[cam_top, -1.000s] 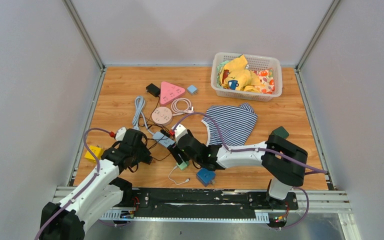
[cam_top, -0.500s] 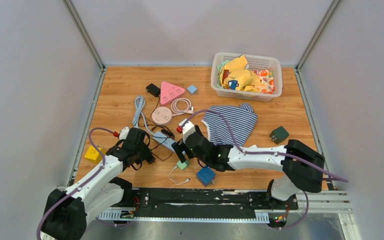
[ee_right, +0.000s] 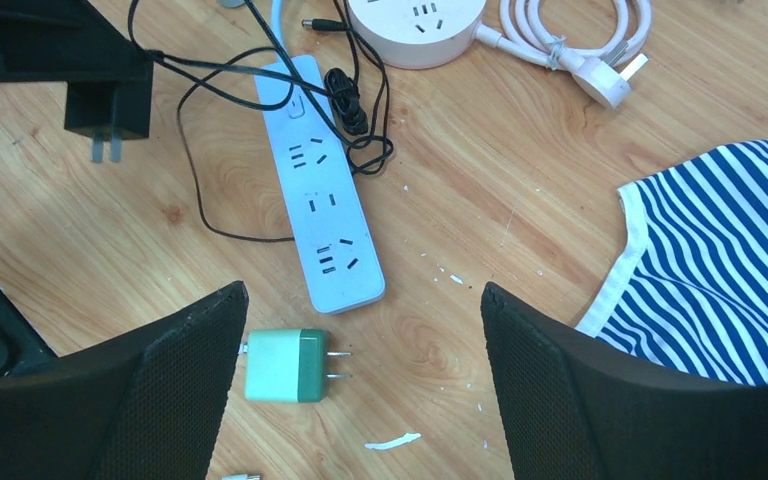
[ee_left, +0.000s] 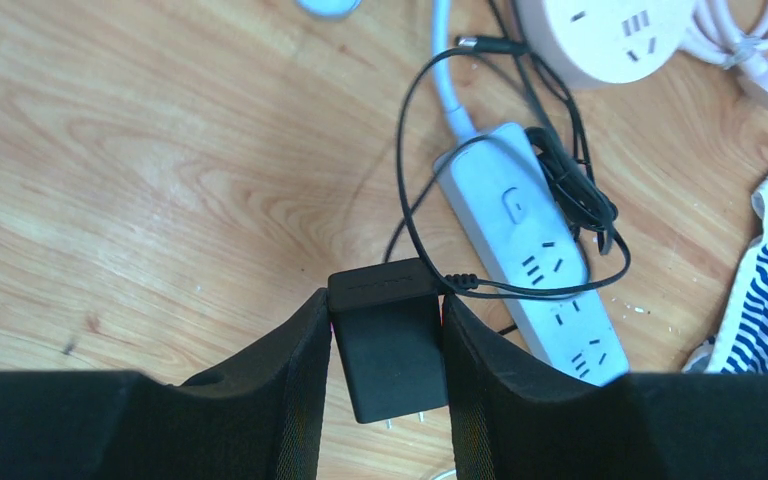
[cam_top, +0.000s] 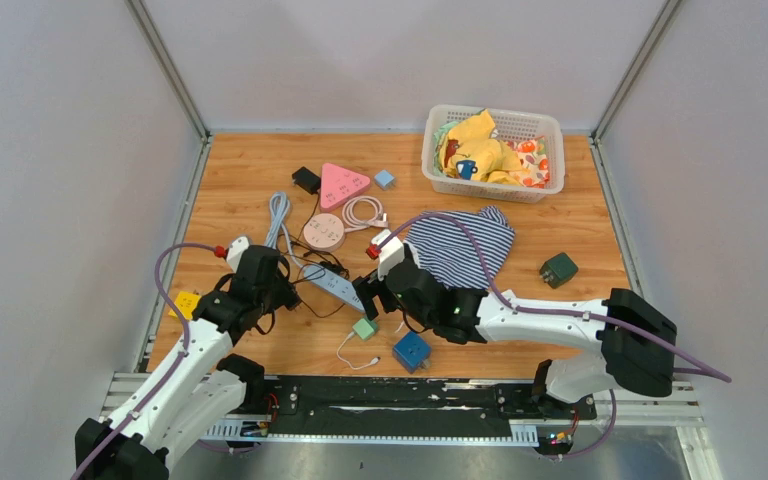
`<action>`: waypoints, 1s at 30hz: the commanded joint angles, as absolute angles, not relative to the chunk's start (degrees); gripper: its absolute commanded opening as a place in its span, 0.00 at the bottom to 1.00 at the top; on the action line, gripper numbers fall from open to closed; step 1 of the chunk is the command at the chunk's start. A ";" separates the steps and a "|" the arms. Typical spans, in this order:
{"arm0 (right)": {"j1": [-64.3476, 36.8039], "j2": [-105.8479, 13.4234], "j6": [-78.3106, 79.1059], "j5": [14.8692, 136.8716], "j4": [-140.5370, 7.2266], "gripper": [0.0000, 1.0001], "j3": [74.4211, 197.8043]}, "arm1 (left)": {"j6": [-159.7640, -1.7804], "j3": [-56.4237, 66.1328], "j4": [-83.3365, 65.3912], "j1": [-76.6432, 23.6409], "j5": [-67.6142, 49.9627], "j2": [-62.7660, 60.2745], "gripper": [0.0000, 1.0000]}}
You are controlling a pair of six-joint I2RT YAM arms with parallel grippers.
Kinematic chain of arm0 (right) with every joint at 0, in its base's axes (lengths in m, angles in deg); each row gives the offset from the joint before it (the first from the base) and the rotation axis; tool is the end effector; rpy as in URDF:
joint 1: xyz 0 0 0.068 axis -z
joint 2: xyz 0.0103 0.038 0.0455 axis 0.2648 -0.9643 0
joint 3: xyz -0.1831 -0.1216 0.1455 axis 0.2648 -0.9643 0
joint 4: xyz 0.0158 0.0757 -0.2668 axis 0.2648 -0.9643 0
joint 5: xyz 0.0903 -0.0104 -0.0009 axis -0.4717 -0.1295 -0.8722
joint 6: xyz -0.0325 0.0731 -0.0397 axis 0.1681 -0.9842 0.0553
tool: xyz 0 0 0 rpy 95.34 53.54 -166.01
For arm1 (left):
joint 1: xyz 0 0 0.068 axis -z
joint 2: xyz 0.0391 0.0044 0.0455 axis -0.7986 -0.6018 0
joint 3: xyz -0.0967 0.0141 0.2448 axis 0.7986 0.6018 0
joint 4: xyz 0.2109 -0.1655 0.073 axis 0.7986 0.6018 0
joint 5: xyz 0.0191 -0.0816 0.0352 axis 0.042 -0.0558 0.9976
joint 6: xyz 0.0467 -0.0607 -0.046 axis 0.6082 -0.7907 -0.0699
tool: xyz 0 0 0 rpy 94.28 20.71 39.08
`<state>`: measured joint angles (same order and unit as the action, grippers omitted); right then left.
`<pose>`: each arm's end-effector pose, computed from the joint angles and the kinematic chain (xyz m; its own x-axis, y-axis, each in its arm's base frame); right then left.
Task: Insert the plug
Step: Pick up the plug from the center of the board.
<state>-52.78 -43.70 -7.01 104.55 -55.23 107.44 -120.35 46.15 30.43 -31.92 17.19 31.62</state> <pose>0.1617 0.3264 0.2239 -0.3102 -0.1572 -0.9376 -0.6860 0.7198 0.1063 0.1954 -0.0492 0.1781 -0.5627 -0.5780 -0.5910 -0.4506 0.8138 -0.3670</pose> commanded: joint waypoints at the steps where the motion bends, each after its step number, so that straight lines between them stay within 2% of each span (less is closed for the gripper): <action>1: -52.04 -39.90 -9.28 104.39 -58.41 0.87 108.22 | -109.01 38.62 31.46 -32.26 19.21 32.58 0.16; 7: -51.36 -34.25 -10.33 105.13 -60.97 0.87 110.13 | -100.72 24.32 31.45 -32.26 19.74 29.76 0.15; 13: -51.00 -29.78 -11.20 105.05 -64.18 0.87 112.08 | -95.33 9.18 31.49 -32.26 13.84 22.38 0.16; 18: -50.96 -27.30 -12.07 105.00 -65.39 0.86 111.67 | -92.70 2.07 31.39 -32.22 13.50 19.39 0.17; 21: -50.92 -26.24 -12.21 104.85 -65.35 0.86 111.33 | -89.56 0.32 29.47 -32.17 11.09 18.50 0.18; 24: -50.60 -25.57 -12.51 102.90 -65.79 0.86 112.82 | -87.44 0.89 25.09 -32.17 1.58 18.41 0.19; 30: -46.20 -25.15 -13.99 92.05 -68.88 0.86 118.28 | -84.68 8.29 17.27 -32.17 -10.78 20.05 0.19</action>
<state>-50.07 -26.36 -11.68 100.18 -66.60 113.67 -88.52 3.18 24.79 -31.92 0.45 18.68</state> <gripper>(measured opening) 0.861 0.400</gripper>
